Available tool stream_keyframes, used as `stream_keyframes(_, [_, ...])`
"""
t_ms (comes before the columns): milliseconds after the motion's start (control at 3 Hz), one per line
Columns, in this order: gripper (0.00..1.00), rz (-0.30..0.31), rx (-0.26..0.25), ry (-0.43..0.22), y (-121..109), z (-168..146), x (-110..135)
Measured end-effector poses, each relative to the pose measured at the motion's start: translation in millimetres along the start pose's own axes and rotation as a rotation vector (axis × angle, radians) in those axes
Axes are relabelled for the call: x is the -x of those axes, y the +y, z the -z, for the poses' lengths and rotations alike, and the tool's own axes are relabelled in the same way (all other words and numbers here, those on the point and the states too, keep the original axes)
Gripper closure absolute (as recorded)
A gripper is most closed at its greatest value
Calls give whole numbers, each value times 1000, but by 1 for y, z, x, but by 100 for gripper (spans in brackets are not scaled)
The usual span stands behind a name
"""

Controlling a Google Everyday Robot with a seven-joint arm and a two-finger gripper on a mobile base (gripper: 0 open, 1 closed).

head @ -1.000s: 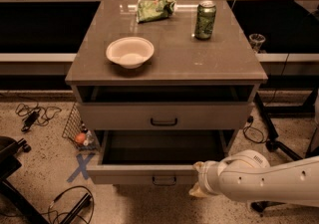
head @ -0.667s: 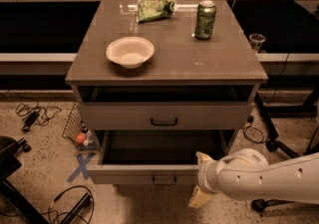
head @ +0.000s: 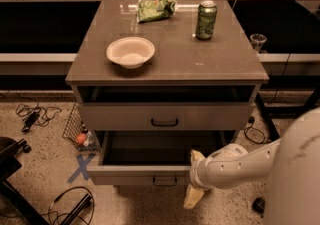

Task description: Open middle drawer

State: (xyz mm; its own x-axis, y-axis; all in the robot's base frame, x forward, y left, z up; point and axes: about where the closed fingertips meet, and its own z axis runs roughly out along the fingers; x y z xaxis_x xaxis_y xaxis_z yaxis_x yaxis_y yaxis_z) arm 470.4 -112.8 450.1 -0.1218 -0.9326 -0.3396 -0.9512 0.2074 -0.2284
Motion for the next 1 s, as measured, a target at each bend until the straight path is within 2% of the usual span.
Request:
stream_keyframes(333, [7,-10,67,1,11,-40,0])
stream_keyframes(667, [28,-9,106,0,18,-62,2])
stream_keyframes(1000, [60,-10,108,1,17,-58,3])
